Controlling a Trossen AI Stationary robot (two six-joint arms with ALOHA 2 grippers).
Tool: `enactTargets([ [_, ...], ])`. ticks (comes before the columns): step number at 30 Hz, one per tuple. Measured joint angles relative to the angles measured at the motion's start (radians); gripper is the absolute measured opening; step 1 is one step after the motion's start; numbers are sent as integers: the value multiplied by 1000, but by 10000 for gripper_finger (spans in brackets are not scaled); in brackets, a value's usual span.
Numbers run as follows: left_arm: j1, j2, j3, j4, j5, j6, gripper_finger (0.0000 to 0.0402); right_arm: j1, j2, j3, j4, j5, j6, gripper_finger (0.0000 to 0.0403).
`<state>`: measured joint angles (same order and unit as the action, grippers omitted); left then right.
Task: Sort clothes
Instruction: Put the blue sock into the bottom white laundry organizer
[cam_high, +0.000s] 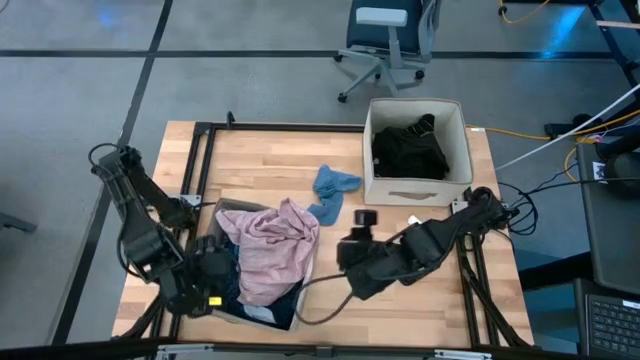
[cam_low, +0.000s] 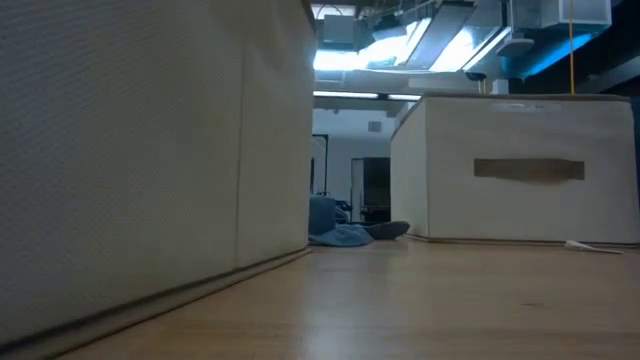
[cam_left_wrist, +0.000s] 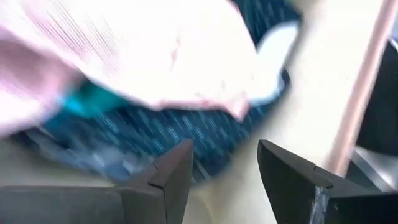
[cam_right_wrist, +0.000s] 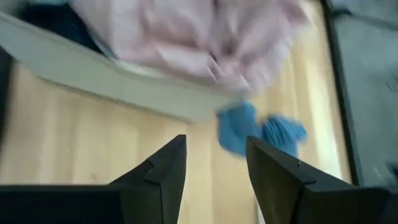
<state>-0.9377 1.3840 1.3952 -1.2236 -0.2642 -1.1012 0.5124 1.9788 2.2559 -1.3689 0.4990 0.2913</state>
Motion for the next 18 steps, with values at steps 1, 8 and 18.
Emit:
enactTargets([
  [1, 8, -8, 0, -1, -36, 28, 171, 6, -2, 0, -45, 15, 41, 166],
  [8, 90, -6, 0, 8, -100, 198, 171, 7, -1, -218, -100, 57, 181, 166],
  [18, 73, -6, 0, 6, -125, 222, 171, -155, -64, -759, 298, 13, 114, 166],
])
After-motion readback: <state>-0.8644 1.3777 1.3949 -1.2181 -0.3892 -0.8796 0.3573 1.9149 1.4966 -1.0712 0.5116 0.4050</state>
